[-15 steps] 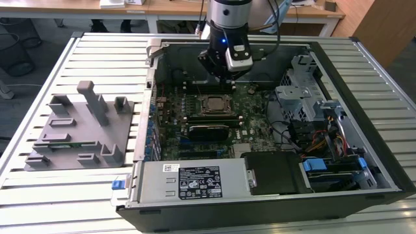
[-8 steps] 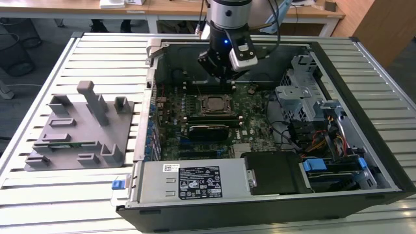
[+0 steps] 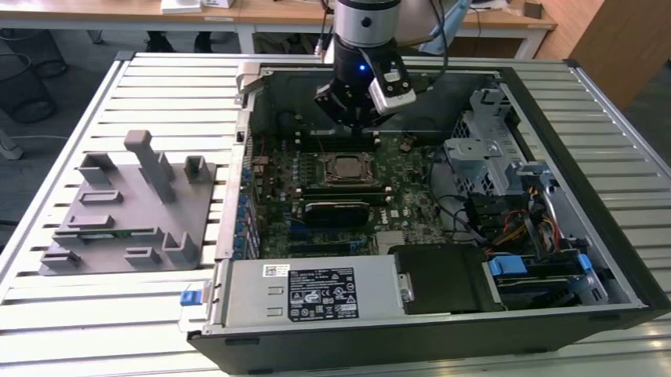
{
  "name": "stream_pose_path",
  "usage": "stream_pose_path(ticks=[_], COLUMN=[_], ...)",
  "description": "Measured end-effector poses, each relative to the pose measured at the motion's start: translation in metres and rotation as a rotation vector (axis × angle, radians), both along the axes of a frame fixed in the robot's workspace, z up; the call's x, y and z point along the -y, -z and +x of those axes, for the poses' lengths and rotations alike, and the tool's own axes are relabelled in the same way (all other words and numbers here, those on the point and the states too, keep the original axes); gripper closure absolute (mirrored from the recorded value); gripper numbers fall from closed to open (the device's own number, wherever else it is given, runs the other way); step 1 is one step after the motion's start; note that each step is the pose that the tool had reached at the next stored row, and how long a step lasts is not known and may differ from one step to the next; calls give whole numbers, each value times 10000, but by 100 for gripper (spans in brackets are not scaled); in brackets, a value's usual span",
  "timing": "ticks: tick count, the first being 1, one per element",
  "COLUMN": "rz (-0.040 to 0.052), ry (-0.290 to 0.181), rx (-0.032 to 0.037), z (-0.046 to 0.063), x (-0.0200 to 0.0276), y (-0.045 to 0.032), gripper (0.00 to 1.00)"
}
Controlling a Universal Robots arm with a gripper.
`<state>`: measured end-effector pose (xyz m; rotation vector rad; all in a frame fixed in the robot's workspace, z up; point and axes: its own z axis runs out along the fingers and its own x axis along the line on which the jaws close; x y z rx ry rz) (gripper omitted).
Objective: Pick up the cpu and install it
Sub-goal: 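Install the first cpu locking lever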
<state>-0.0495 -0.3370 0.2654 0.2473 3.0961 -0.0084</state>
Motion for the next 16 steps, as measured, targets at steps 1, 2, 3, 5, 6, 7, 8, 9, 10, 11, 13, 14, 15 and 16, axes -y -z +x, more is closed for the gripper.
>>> stream_pose_path(ticks=[1,2,3,5,6,7,8,9,10,11,13,14,15,16], rz=[1,0,1,1,1,1,1,1,1,1,1,1,2,2], ry=[-30,-56,-78,-121,-141,-158,-175,-192,-210,-233,-330,-401,-499,-618], rx=[0,0,0,0,0,2,2,2,2,2,1,1,2,3], z=[-20,-43,-65,-108,-129,-149,-171,-194,-214,-232,-264,-274,-281,-284], x=[0,0,0,0,0,0,0,0,0,0,2,3,4,4], y=[1,1,1,2,2,2,2,2,2,2,3,4,6,7], gripper=[89,89,89,89,89,89,89,89,89,89,89,89,89,89])
